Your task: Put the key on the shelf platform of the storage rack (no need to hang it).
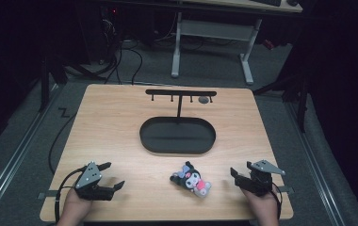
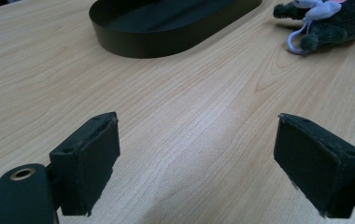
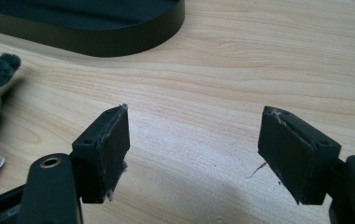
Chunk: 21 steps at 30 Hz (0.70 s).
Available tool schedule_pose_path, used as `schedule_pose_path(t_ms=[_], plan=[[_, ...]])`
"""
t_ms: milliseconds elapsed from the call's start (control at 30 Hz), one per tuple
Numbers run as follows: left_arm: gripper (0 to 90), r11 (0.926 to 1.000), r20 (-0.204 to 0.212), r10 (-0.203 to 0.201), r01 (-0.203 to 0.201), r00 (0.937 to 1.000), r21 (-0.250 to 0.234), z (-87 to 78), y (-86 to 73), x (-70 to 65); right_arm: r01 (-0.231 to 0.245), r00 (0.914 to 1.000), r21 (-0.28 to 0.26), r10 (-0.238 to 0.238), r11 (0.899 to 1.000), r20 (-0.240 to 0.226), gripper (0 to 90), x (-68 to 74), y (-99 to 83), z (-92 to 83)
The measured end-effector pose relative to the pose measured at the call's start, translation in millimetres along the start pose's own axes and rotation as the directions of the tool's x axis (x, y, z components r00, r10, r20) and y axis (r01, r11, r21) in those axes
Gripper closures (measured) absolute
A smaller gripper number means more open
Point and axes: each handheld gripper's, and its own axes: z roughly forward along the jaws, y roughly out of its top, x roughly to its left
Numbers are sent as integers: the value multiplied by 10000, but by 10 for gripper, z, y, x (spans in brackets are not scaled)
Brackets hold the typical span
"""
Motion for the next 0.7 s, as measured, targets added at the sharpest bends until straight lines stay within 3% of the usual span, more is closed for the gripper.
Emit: schedule_pose_path(t_ms=[700], plan=[[149, 10000, -29, 7, -7, 10000, -4, -47, -23, 5, 106, 9999, -29, -106, 9999, -28, 262, 33, 36, 33]])
